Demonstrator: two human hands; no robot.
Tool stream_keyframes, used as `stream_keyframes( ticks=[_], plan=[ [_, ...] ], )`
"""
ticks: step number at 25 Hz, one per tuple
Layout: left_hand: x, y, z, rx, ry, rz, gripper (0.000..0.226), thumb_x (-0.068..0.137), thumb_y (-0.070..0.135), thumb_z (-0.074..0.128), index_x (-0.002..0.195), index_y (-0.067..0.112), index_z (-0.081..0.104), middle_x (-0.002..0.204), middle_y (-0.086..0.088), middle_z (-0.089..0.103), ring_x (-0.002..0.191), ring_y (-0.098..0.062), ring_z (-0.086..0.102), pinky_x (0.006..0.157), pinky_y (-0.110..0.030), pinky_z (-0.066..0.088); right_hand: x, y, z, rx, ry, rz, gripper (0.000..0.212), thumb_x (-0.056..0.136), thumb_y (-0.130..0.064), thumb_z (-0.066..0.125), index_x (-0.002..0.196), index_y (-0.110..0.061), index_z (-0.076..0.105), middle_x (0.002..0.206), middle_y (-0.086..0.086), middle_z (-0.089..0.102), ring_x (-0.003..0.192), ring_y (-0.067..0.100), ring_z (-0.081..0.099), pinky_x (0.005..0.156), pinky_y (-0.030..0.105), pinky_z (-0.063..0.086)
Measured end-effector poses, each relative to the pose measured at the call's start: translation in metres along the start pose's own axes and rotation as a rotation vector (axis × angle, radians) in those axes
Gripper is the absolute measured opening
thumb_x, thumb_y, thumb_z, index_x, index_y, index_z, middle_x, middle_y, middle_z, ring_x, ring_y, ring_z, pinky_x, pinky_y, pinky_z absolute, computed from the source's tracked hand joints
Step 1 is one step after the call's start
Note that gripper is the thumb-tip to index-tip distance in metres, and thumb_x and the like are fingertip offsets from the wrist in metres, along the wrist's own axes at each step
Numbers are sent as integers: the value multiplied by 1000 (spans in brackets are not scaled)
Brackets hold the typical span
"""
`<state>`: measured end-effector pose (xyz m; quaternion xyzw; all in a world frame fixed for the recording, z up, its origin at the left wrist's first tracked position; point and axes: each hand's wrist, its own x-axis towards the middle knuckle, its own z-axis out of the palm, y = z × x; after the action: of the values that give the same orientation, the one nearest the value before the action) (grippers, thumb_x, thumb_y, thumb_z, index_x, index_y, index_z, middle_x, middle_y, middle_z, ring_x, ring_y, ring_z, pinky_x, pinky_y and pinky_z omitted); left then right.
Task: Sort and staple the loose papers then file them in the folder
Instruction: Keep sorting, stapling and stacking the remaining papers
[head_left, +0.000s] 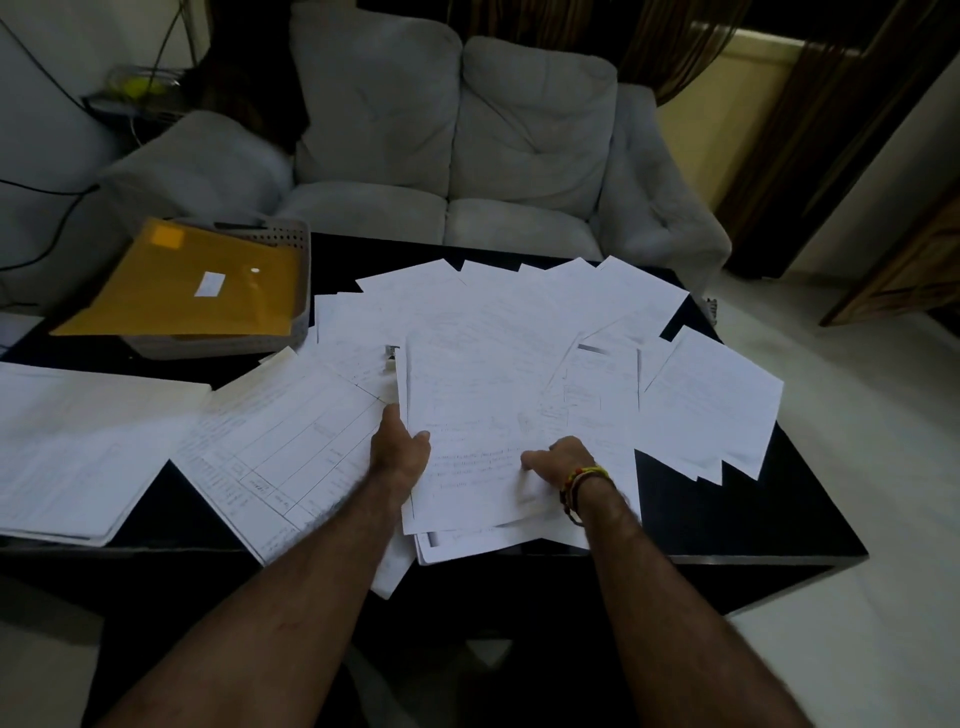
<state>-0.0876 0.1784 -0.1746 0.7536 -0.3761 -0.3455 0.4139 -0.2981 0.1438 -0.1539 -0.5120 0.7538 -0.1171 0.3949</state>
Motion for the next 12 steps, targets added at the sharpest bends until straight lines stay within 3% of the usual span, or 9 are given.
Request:
stream_keyframes(
  ticks=[2, 3, 5, 6, 8, 10, 12],
  plan=[
    [-8, 7, -7, -42, -30, 101, 40, 91, 7, 57, 128, 14, 45, 123, -7, 61, 101, -23, 58, 83, -26, 46, 0, 3, -4, 63, 23, -47, 32, 77, -32, 75, 69, -11, 52, 67, 0, 46, 60, 16, 48, 60, 24, 38],
    [-14, 14, -12, -73, -48, 182, 41, 92, 6, 56, 131, 15, 44, 121, -3, 60, 102, -21, 58, 82, -24, 46, -1, 4, -8, 78, 71, -86, 36, 77, -40, 76, 78, -10, 55, 76, 1, 50, 70, 18, 54, 69, 26, 42],
    [-27, 31, -24, -149, -107, 331, 45, 95, 8, 54, 136, 20, 40, 118, 8, 56, 106, -14, 59, 79, -16, 49, -5, 1, -22, 123, 194, -189, 63, 74, -52, 76, 115, -8, 56, 108, 4, 58, 99, 22, 59, 89, 34, 49],
    [-33, 41, -30, -175, -141, 388, 44, 97, 11, 53, 136, 23, 38, 118, 13, 54, 104, -6, 58, 78, -11, 50, -6, -6, -31, 237, 205, -264, 67, 76, -49, 76, 122, -7, 54, 117, 5, 61, 102, 21, 61, 90, 33, 52],
    [-39, 64, -43, -196, -152, 507, 43, 98, 16, 53, 136, 26, 35, 119, 13, 53, 101, 2, 56, 81, -18, 55, -18, -32, -47, 547, 209, -476, 43, 82, -34, 75, 115, -8, 62, 113, 9, 68, 95, 18, 66, 85, 33, 57],
    [-39, 84, -54, -202, -86, 622, 48, 97, 18, 54, 139, 21, 31, 123, 7, 53, 102, -7, 58, 82, -23, 57, -35, -60, -52, 744, 397, -693, 21, 88, -24, 71, 103, -12, 64, 100, 5, 70, 91, 21, 68, 80, 37, 59],
    [-36, 93, -58, -217, 12, 664, 58, 94, 19, 60, 141, 19, 26, 127, 3, 50, 108, -12, 54, 79, -17, 54, -52, -75, -34, 744, 599, -868, 17, 90, -25, 68, 101, -14, 59, 94, 0, 67, 87, 19, 66, 74, 34, 58]
  ],
)
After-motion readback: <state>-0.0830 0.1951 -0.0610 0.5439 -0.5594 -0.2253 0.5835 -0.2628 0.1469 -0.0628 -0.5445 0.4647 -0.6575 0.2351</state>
